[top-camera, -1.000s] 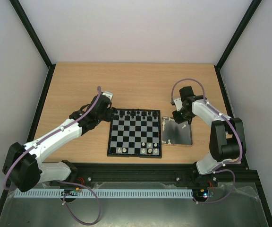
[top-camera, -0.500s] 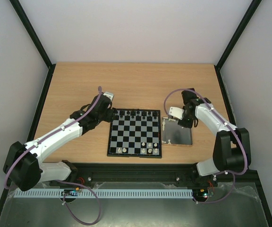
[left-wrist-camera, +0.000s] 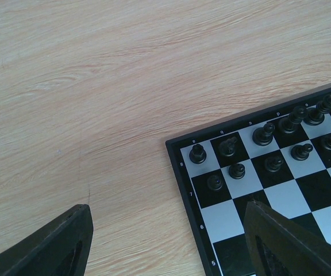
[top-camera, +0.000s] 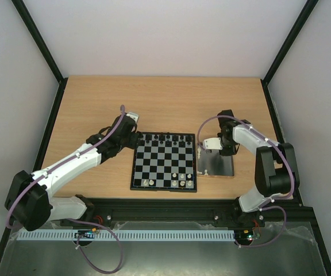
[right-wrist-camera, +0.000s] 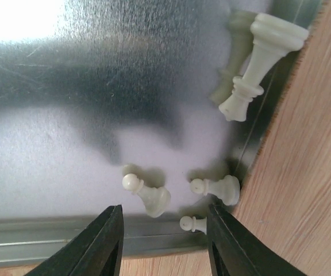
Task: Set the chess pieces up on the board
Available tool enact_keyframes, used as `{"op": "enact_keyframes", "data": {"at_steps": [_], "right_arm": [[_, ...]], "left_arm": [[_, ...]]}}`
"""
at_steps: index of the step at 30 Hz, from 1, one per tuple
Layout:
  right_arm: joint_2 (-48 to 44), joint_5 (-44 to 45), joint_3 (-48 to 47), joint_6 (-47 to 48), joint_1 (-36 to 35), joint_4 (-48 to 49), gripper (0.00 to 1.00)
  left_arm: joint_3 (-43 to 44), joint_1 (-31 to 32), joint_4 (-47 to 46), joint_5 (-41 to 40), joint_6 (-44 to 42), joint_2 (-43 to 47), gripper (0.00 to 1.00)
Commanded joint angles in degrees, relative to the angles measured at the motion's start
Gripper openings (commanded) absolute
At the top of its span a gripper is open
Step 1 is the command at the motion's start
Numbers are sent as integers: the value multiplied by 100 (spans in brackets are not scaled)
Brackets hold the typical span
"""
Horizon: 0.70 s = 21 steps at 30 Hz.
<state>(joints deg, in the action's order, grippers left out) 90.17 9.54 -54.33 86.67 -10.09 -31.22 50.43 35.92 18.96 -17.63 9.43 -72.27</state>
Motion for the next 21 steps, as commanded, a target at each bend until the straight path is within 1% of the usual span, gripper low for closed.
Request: {"op": "enact_keyframes", "data": {"at_steps": [1, 9, 13, 21], "right_arm": [[255, 124, -17, 231, 24, -134, 39], [559, 323, -32, 28, 24, -354, 38], [737, 500, -77, -154, 24, -416, 35], [754, 584, -88, -327, 24, -557, 27]], "left_arm": [[45, -39, 10, -96, -37, -93, 75], [54, -40, 29, -65, -38, -127, 75], [54, -40, 28, -61, -38, -104, 76], [54, -41, 22, -22, -47, -81, 76]]}}
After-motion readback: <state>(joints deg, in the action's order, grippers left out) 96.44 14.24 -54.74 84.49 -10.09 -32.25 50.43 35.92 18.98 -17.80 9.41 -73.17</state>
